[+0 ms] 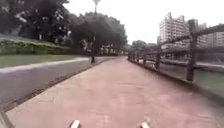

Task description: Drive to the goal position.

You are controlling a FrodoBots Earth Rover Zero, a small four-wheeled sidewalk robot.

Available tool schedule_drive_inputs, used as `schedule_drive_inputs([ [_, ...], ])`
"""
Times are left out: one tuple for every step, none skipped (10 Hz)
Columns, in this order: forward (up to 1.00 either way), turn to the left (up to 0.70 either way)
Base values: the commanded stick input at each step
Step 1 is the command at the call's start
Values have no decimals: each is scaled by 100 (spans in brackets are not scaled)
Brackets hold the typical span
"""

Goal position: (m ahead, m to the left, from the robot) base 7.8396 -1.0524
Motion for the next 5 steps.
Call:
schedule_drive_inputs([
  [70, 0],
  [70, 0],
  [70, 0],
  [70, 0],
  [70, 0],
])
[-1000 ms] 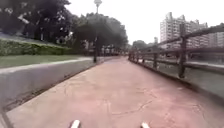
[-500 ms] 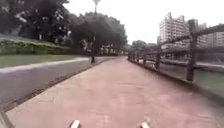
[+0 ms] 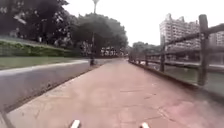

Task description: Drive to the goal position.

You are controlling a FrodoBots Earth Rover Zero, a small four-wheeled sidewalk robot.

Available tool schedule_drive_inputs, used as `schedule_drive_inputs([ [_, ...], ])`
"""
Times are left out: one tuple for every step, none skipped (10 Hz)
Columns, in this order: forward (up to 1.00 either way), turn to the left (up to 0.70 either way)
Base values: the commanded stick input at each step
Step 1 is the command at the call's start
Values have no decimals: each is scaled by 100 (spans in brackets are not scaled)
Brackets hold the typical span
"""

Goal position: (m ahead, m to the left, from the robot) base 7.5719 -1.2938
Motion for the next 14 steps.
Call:
schedule_drive_inputs([
  [70, -20],
  [70, -27],
  [70, -10],
  [70, 0],
  [70, 0],
  [70, 0],
  [70, 0],
  [70, 0],
  [70, 0],
  [70, 0],
  [70, 0],
  [70, 0],
  [70, 0],
  [70, 0],
])
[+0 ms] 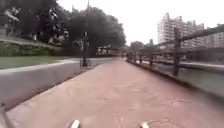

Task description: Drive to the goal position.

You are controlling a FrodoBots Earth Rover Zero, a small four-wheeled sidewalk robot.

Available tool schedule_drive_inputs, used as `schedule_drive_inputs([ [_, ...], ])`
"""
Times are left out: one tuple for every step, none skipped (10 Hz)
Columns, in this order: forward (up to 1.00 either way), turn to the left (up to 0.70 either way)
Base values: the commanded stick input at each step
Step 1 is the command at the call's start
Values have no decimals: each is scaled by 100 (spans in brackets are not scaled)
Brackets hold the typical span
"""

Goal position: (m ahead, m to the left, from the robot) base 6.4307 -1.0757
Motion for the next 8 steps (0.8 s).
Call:
schedule_drive_inputs([
  [70, 0],
  [70, 0],
  [70, 0],
  [70, 0],
  [70, 0],
  [70, 0],
  [70, 0],
  [70, 0],
])
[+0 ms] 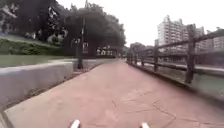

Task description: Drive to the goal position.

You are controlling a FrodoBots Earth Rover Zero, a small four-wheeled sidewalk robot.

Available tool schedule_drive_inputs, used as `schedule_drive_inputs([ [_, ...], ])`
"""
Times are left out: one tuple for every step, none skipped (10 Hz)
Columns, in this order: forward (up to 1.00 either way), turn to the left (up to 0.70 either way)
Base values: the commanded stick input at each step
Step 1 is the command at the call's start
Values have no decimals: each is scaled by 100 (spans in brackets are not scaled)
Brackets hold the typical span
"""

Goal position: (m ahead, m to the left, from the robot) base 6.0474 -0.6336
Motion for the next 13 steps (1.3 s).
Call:
schedule_drive_inputs([
  [70, 0],
  [70, 0],
  [70, 0],
  [70, -31],
  [70, -24],
  [70, -4],
  [70, 0],
  [70, 0],
  [70, 0],
  [70, 0],
  [70, 0],
  [70, 0],
  [70, 0],
])
